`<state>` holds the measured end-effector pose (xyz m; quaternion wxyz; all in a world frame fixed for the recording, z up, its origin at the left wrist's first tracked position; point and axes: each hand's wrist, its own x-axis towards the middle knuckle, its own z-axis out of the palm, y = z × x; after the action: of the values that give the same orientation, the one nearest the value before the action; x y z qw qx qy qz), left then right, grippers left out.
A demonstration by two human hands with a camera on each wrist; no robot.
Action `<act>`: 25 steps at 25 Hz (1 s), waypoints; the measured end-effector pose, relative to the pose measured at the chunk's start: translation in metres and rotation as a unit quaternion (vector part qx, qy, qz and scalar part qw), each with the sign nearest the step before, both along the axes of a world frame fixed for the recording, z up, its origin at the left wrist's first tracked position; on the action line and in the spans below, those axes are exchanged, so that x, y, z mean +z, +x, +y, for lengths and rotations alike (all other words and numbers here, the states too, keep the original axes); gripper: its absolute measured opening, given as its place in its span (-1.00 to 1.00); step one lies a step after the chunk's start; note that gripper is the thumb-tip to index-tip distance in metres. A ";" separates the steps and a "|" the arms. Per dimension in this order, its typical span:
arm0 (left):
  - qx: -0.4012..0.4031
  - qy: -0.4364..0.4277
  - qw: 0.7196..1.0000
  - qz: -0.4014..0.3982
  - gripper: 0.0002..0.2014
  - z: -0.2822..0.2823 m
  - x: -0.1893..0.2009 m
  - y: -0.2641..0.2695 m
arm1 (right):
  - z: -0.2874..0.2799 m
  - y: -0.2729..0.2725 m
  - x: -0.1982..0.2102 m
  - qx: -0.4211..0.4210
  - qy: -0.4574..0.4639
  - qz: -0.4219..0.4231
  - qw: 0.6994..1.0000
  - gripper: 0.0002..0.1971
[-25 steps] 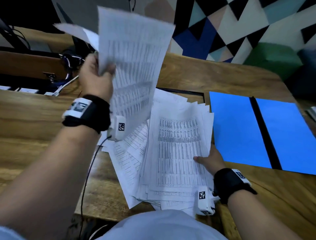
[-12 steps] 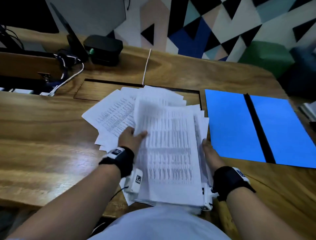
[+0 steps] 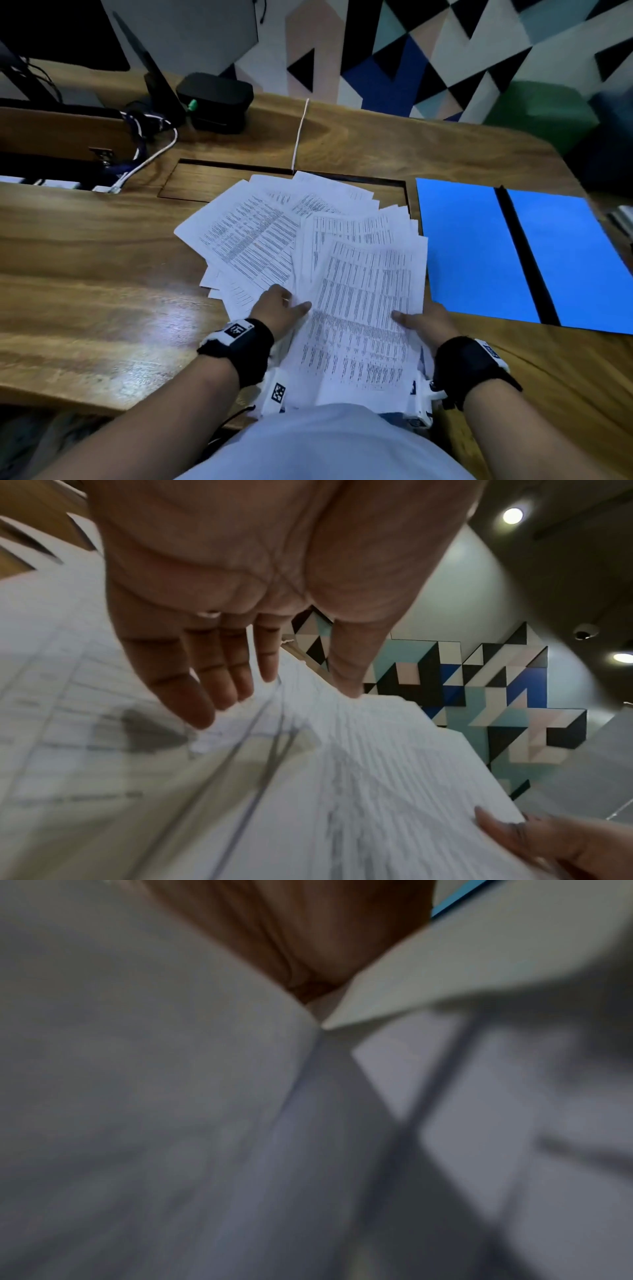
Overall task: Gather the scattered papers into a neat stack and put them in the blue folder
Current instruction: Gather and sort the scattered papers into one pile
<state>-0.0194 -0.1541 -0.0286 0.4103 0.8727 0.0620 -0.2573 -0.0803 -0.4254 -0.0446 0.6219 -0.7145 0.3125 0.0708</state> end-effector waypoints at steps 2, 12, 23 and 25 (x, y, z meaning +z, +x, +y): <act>0.014 -0.027 1.000 0.001 -0.27 0.007 -0.003 0.008 | 0.006 0.002 0.017 -0.034 -0.080 0.002 0.996 -0.65; 0.003 0.046 0.997 -0.062 -0.18 -0.006 -0.012 0.007 | 0.014 0.001 0.021 -0.025 0.055 -0.030 0.998 -0.45; 0.293 -0.324 0.899 -0.038 -0.58 0.102 0.005 -0.011 | 0.065 0.073 0.042 0.082 0.026 -0.064 0.994 -0.81; 0.333 -0.274 0.902 -0.020 -0.60 0.138 -0.010 -0.010 | 0.062 0.101 0.022 0.070 -0.076 -0.044 0.994 -0.70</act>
<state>-0.0297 -0.0165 -0.0390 0.6959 0.6596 0.2679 -0.0945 0.0203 -0.3637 -0.0223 0.5720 -0.7826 0.2385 0.0591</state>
